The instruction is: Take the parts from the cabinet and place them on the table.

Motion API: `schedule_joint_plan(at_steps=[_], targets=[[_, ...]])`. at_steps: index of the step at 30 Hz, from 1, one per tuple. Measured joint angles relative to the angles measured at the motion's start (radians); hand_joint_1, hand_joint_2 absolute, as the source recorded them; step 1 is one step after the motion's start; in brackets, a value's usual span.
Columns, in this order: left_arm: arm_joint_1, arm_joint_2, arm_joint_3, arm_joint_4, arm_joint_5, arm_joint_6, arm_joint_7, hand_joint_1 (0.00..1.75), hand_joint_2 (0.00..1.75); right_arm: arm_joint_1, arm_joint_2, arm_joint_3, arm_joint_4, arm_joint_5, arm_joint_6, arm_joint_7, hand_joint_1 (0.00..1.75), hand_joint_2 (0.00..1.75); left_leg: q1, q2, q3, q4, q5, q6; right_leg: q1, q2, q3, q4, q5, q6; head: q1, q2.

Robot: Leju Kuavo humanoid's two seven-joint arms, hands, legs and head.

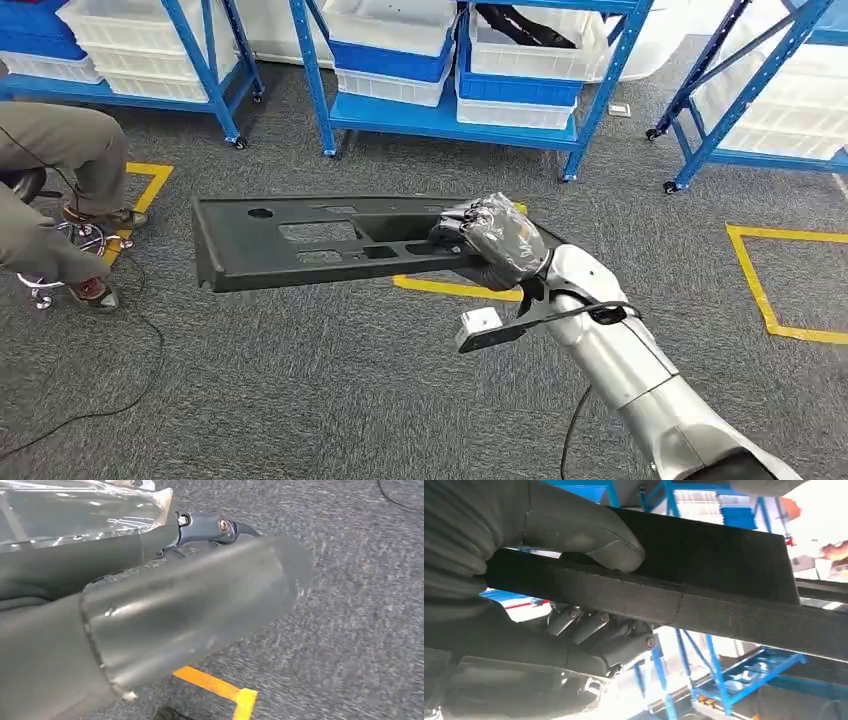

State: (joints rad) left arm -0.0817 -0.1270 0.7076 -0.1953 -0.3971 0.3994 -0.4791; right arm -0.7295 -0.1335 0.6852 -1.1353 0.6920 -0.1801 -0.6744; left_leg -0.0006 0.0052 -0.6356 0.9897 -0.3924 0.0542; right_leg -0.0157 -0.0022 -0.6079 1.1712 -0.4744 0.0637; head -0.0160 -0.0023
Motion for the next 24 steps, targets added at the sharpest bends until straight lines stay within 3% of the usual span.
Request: schedule_joint_plan(at_steps=[1,2,3,4,6,7,8,9,11,12,13,15,16,17,18,19,20,22,23,24], targets=[[0.0,0.0,0.0,0.0,-0.001,0.0,-0.001,0.0,0.0,-0.005,0.002,-0.006,0.0,0.001,0.0,0.002,1.68,1.75,0.0,0.0,-0.007,0.003,0.009,-0.004,0.001,0.0,0.069,-0.093,-0.008,-0.01,-0.001,0.0],[0.0,-0.001,0.001,0.0,-0.001,0.0,-0.001,0.0,0.0,-0.009,0.005,-0.01,0.0,0.003,0.0,0.002,1.68,1.75,-0.004,0.0,-0.015,0.004,0.014,-0.008,0.006,0.0,0.119,-0.161,-0.037,-0.022,0.0,0.0],[0.0,-0.001,0.001,0.0,-0.001,0.0,-0.002,0.0,0.0,-0.011,0.007,-0.012,0.0,0.005,0.0,0.003,1.68,1.75,-0.006,-0.001,-0.017,0.005,0.018,-0.011,0.012,-0.001,0.135,-0.193,-0.044,-0.025,0.001,0.0],[0.0,-0.001,0.001,0.0,-0.001,-0.001,-0.003,0.0,0.0,-0.013,0.009,-0.015,0.0,0.011,-0.005,0.007,1.68,1.75,-0.005,0.003,-0.018,0.003,0.027,-0.015,0.015,0.003,0.128,-0.2,-0.044,-0.03,-0.006,0.0],[0.0,-0.001,0.002,0.0,-0.006,-0.008,-0.007,0.0,0.0,-0.018,0.011,-0.016,0.002,0.061,-0.028,0.034,1.68,1.75,-0.004,0.003,-0.021,-0.003,0.046,-0.023,0.017,0.003,0.111,-0.198,-0.033,-0.041,-0.004,0.0],[0.003,0.0,0.002,0.0,-0.01,-0.009,-0.007,0.0,0.0,-0.019,0.012,-0.015,0.006,0.098,-0.04,0.049,1.68,1.75,-0.006,0.0,-0.027,-0.005,0.052,-0.031,0.003,0.001,0.102,-0.205,-0.019,-0.053,-0.003,0.0],[0.003,0.001,0.002,0.0,-0.011,-0.009,-0.009,0.0,0.0,-0.022,0.016,-0.013,0.012,0.119,-0.052,0.061,1.68,1.75,0.0,-0.005,-0.042,0.015,0.015,-0.037,-0.006,-0.003,0.099,-0.205,-0.007,-0.063,-0.003,0.0],[0.004,0.0,0.002,0.0,-0.013,-0.01,-0.009,0.0,0.0,-0.023,0.022,-0.011,0.017,0.132,-0.06,0.068,1.68,1.75,0.004,-0.007,-0.06,0.065,-0.056,-0.042,-0.008,-0.003,0.085,-0.204,0.008,-0.079,-0.007,0.0],[0.003,-0.001,0.002,0.0,-0.014,-0.014,-0.011,0.0,0.0,-0.027,0.031,-0.008,0.029,0.147,-0.064,0.071,1.68,1.75,0.011,-0.008,-0.096,0.212,-0.17,-0.056,-0.007,-0.002,0.057,-0.203,0.032,-0.078,-0.01,0.0],[0.003,0.0,0.002,0.0,-0.019,-0.02,-0.013,0.0,0.0,-0.028,0.036,-0.005,0.042,0.155,-0.07,0.071,1.68,1.75,0.015,-0.008,-0.109,0.287,-0.196,-0.062,-0.007,-0.002,0.043,-0.202,0.043,-0.075,-0.011,0.0],[0.003,0.0,0.002,0.0,-0.026,-0.025,-0.014,0.0,0.0,-0.027,0.04,0.001,0.059,0.164,-0.083,0.071,1.68,1.75,0.02,-0.008,-0.109,0.328,-0.191,-0.067,-0.008,-0.003,0.03,-0.202,0.054,-0.072,-0.01,0.0],[0.003,0.003,0.002,0.0,-0.037,-0.031,-0.014,0.0,0.0,-0.024,0.051,0.016,0.102,0.169,-0.133,0.062,1.68,1.75,0.031,-0.007,-0.053,0.289,-0.124,-0.079,-0.015,-0.003,0.001,-0.195,0.072,-0.058,-0.01,0.0],[0.001,0.005,0.002,0.0,-0.04,-0.03,-0.012,0.0,0.0,-0.025,0.061,0.021,0.123,0.168,-0.162,0.057,1.68,1.75,0.037,-0.007,0.009,0.211,-0.092,-0.085,-0.02,-0.003,-0.016,-0.187,0.08,-0.052,-0.01,0.0],[-0.001,0.006,0.002,0.0,-0.041,-0.029,-0.01,0.0,0.0,-0.027,0.076,0.025,0.139,0.169,-0.181,0.056,1.68,1.75,0.044,-0.007,0.074,0.126,-0.091,-0.091,-0.021,-0.003,-0.027,-0.177,0.086,-0.044,-0.011,0.0],[-0.003,0.007,0.002,0.0,-0.039,-0.024,-0.008,0.0,0.0,-0.031,0.093,0.03,0.151,0.171,-0.19,0.056,1.68,1.75,0.045,-0.01,0.133,0.047,-0.119,-0.096,-0.014,0.0,-0.04,-0.167,0.09,-0.037,-0.012,0.0],[-0.007,0.012,0.003,-0.001,-0.036,-0.02,-0.008,0.0,0.0,-0.041,0.109,0.038,0.167,0.172,-0.194,0.056,1.68,1.75,0.038,-0.016,0.145,0.01,-0.139,-0.084,-0.015,0.0,-0.048,-0.162,0.098,-0.026,-0.01,0.0],[-0.007,0.013,0.003,-0.001,-0.034,-0.019,-0.008,0.0,0.0,-0.048,0.121,0.043,0.179,0.17,-0.196,0.056,1.68,1.75,0.035,-0.013,0.134,0.016,-0.136,-0.078,-0.012,-0.001,-0.05,-0.164,0.109,-0.017,-0.01,0.0],[-0.008,0.013,0.006,-0.001,-0.032,-0.019,-0.011,0.0,0.0,-0.053,0.135,0.051,0.2,0.152,-0.185,0.056,1.68,1.75,0.021,-0.014,0.124,0.013,-0.121,-0.053,-0.009,-0.001,-0.054,-0.181,0.126,0.003,-0.01,0.0],[-0.006,0.011,0.006,-0.001,-0.032,-0.022,-0.016,0.0,0.0,-0.058,0.135,0.052,0.211,0.136,-0.171,0.056,1.68,1.75,0.028,-0.009,0.118,0.006,-0.106,-0.033,-0.02,-0.003,-0.065,-0.169,0.116,0.003,-0.01,0.0],[-0.006,0.012,0.006,-0.001,-0.034,-0.022,-0.019,0.0,0.0,-0.062,0.136,0.053,0.216,0.124,-0.163,0.056,1.68,1.75,0.024,-0.01,0.105,0.006,-0.096,-0.02,-0.017,-0.002,-0.087,-0.136,0.074,-0.008,-0.009,0.0]])
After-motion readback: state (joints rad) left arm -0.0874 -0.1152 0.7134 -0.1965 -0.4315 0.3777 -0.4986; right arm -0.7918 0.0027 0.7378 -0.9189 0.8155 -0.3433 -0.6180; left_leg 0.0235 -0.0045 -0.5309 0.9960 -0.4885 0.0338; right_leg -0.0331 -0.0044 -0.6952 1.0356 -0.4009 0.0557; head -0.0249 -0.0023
